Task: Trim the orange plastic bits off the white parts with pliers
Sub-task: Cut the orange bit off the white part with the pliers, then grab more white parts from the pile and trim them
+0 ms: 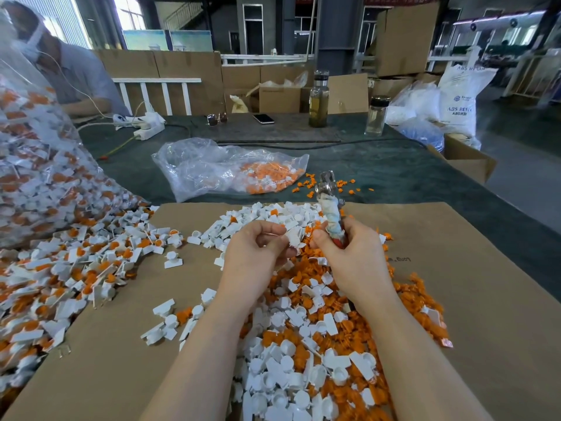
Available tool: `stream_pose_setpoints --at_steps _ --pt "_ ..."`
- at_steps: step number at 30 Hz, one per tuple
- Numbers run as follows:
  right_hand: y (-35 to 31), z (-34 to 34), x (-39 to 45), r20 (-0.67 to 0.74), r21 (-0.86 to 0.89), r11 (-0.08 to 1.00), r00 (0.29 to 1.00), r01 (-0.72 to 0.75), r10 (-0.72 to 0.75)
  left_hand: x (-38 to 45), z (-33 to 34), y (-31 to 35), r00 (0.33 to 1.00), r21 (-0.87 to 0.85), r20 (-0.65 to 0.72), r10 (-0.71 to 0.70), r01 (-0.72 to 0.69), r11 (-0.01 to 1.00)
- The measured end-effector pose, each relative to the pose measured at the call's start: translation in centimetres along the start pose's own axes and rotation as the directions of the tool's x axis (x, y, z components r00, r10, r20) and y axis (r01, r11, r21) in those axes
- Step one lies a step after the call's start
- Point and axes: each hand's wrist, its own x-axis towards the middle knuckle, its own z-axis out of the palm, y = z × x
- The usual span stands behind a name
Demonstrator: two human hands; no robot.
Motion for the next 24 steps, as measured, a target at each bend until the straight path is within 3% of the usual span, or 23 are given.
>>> stream_pose_setpoints --at_steps 5,11,24 --pt "-0.06 0.03 -0.06 0.012 -0.004 1.000 1.000 -0.002 0.002 -0.04 -0.05 0.17 1.000 -0.055 0.002 0.008 -0.008 0.998" --pt "-0.11 -0.03 -0.07 -0.001 0.025 1.000 1.000 -0.001 0.001 0.00 -0.36 0.27 0.993 -0.089 0.116 0.015 -0.005 0.996" --pt "-0.92 0.03 -0.48 -0.056 0.027 0.994 0.993 0.104 -0.102 -0.65 0.50 0.82 1.000 -0.225 0.019 0.002 0.003 0.974"
